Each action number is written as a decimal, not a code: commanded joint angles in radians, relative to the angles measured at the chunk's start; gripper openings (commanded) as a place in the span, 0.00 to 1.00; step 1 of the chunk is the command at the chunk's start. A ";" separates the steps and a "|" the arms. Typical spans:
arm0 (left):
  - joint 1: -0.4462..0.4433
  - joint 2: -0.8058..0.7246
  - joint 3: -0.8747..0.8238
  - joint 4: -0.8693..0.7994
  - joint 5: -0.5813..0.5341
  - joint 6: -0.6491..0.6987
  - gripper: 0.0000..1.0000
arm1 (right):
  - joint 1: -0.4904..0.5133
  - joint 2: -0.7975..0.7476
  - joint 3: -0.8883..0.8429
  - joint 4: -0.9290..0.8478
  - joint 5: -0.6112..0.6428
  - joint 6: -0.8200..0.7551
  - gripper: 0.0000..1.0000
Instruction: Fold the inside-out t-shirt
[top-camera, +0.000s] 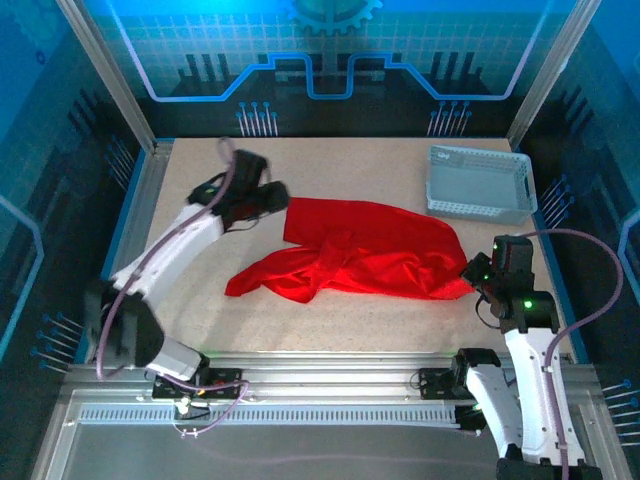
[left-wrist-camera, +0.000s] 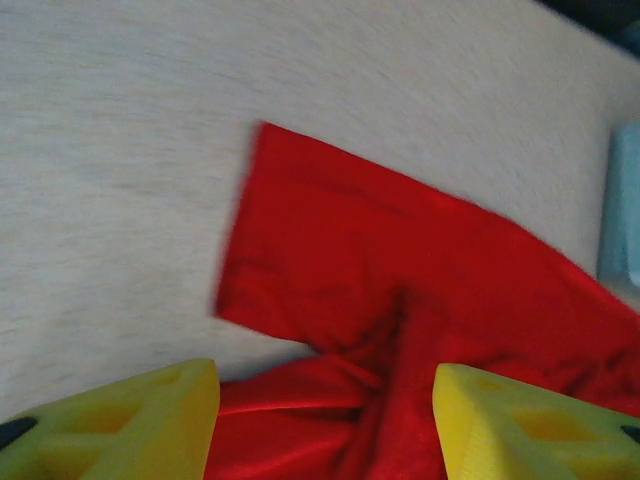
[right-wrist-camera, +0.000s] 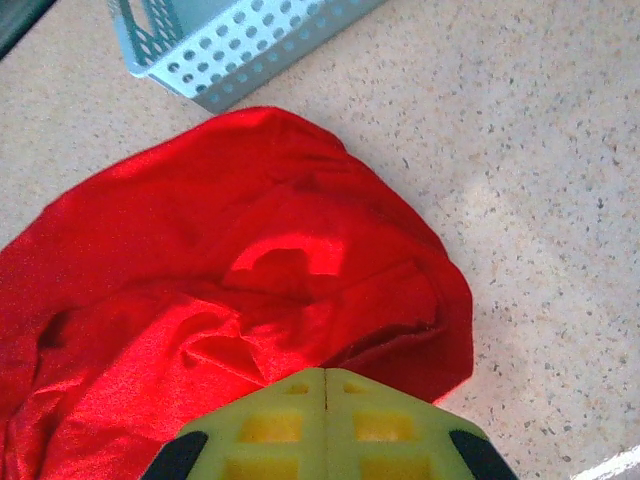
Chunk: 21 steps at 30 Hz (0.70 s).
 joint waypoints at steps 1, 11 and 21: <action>-0.124 0.174 0.156 -0.158 -0.065 0.099 0.62 | -0.016 -0.004 -0.036 0.024 -0.015 0.023 0.00; -0.325 0.671 0.668 -0.391 -0.230 0.185 0.69 | -0.015 -0.009 -0.093 0.063 -0.051 0.003 0.00; -0.349 0.852 0.823 -0.514 -0.382 0.219 0.60 | -0.016 -0.003 -0.098 0.078 -0.055 -0.013 0.00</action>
